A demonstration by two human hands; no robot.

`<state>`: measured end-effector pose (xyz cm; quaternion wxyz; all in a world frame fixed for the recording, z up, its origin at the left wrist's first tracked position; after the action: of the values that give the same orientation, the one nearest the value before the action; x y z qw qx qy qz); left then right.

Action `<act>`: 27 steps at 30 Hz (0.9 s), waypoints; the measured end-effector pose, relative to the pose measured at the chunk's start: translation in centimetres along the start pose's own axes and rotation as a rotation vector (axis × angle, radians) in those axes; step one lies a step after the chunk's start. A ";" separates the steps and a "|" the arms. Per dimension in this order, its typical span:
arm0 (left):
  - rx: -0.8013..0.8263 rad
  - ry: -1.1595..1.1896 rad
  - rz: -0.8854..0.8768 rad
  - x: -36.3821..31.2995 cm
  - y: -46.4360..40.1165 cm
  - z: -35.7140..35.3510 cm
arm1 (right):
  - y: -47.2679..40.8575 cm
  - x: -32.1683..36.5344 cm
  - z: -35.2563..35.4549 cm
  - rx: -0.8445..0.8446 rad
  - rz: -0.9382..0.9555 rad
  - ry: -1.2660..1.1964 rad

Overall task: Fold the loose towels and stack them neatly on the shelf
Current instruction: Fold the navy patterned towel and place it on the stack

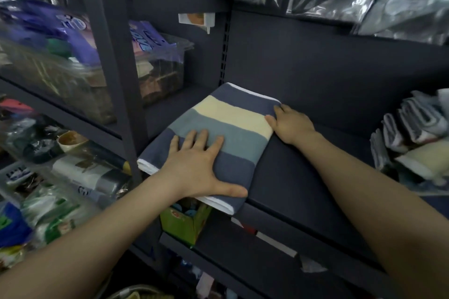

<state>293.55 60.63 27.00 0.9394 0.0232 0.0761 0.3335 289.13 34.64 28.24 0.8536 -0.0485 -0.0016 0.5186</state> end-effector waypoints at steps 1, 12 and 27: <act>-0.010 0.003 -0.013 -0.1 0.0 0.2 | 1.2 0.4 0.2 -0.001 0.011 0.017; -0.326 0.581 -0.470 -7.5 0.8 2.7 | 19.3 2.0 6.0 -0.308 0.026 0.115; -0.118 0.743 -0.766 -23.8 3.0 2.1 | 32.5 -12.2 11.8 -0.228 -0.203 0.541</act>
<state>273.79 48.02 32.43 0.9034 -0.1784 0.3874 -0.0439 254.10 39.64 37.78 0.8596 -0.2798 0.1627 0.3954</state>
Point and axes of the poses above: each hand's wrist, its own y-axis away from the middle knuckle, its own z-axis out of the back of the hand, x = y × z, the point moved 1 cm from there along -y, towards the middle knuckle, and after that the axes turned 5 degrees about z, right-handed, at the moved point
